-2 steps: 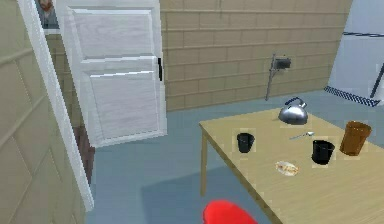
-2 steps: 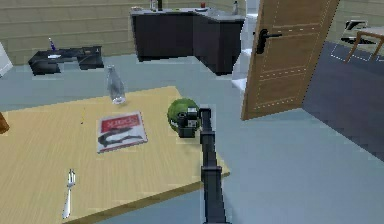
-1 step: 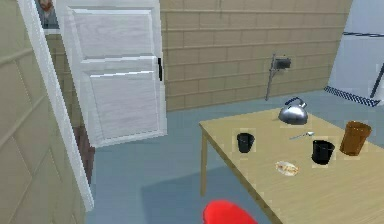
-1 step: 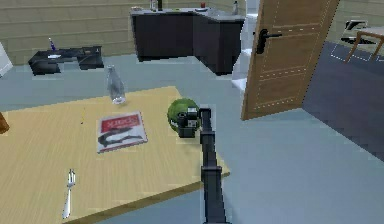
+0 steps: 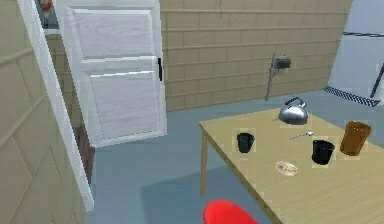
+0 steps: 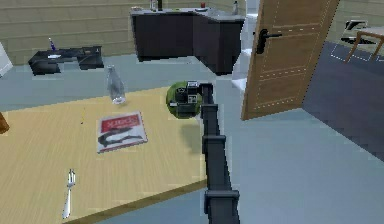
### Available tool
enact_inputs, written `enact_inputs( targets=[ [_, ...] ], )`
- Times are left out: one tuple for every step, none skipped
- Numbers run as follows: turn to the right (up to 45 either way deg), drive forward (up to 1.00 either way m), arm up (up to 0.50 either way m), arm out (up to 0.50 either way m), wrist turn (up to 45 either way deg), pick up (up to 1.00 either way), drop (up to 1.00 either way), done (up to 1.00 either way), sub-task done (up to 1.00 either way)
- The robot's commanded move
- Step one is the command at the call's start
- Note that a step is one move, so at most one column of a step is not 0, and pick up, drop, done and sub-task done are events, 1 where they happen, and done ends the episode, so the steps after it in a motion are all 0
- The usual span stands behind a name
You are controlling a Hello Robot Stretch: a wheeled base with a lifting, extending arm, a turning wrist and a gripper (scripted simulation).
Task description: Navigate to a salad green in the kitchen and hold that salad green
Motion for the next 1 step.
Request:
enact_inputs(
  targets=[
    [0.0,0.00,0.00,0.00,0.0,0.00,0.00,1.00,0.00]
  ],
)
